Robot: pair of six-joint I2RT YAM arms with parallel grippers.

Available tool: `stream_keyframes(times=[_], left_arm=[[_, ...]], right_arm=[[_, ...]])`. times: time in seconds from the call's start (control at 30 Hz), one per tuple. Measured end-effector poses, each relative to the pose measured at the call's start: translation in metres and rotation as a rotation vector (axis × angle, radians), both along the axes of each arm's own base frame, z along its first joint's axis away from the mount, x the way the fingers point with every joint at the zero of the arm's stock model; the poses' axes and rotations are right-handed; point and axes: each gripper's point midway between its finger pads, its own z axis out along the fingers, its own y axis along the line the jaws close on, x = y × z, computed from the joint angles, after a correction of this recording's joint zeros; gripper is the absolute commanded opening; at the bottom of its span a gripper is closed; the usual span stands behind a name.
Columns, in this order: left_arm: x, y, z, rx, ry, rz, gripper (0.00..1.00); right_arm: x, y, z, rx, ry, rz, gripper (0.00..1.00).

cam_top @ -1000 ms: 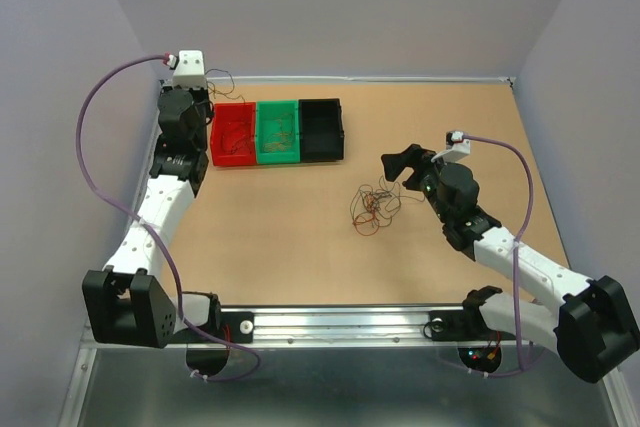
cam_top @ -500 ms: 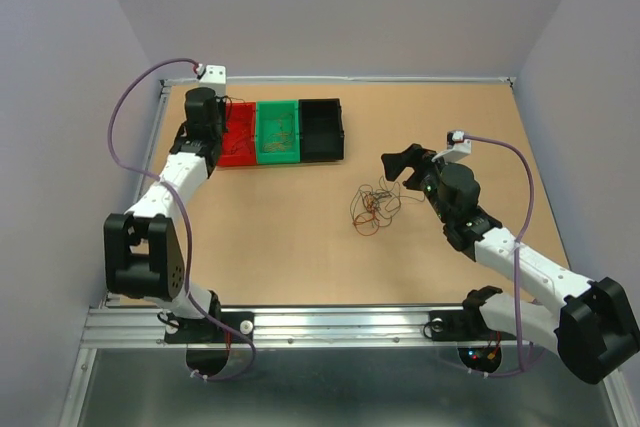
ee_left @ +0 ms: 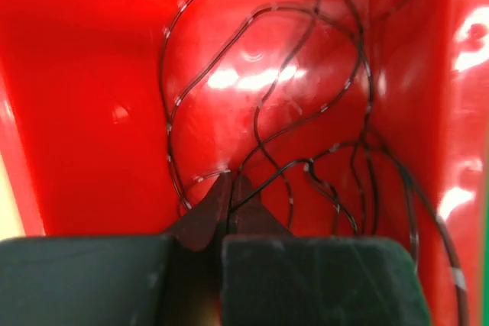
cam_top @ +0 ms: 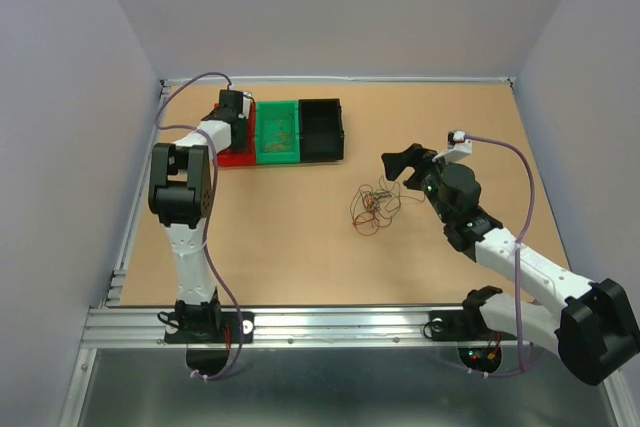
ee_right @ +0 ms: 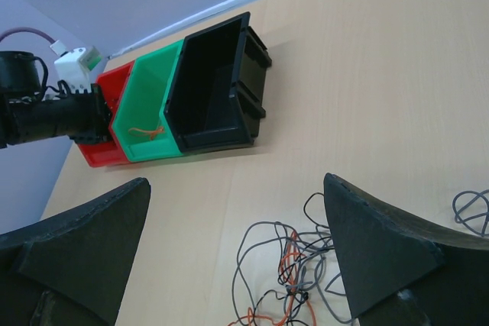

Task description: Untangle the cables

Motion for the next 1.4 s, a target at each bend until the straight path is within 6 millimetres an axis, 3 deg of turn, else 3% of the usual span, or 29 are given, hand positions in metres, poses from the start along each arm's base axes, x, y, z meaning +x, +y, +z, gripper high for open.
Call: stream_keyframes(times=[0.23,0.4,0.57,0.7,0.77,0.9,1.07,1.23,1.4], left_arm=[[-0.002,-0.004,0.002,-0.087,0.035,-0.025,0.11],[-0.004,-0.004,0.006,-0.154,0.029,-0.038,0.44],[-0.032,-0.004,0.036,-0.197,-0.024,-0.048,0.45],[-0.024,-0.006,0.088,-0.212,-0.164,-0.071,0.47],[-0.021,-0.006,0.101,-0.212,-0.206,-0.075,0.47],[-0.019,-0.007,0.103,-0.216,-0.225,-0.080,0.54],[-0.040,-0.016,0.095,-0.256,-0.205,-0.120,0.57],[-0.038,-0.025,0.116,-0.286,-0.272,-0.166,0.45],[-0.031,-0.033,0.113,-0.316,-0.272,-0.202,0.44]], right_arm=[[0.000,0.000,0.001,0.002,-0.003,0.000,1.00],[-0.001,0.000,0.002,0.003,-0.006,0.000,1.00],[-0.001,0.000,0.003,0.004,-0.007,0.001,1.00],[-0.001,0.000,0.003,0.004,-0.007,0.004,1.00],[-0.001,0.000,0.003,0.004,-0.007,0.005,1.00],[-0.001,0.001,0.004,0.006,-0.009,0.007,1.00],[-0.002,0.001,0.004,0.006,-0.010,0.010,1.00],[-0.002,0.002,0.004,0.006,-0.010,0.014,1.00],[-0.002,0.002,0.004,0.003,-0.010,0.015,1.00]])
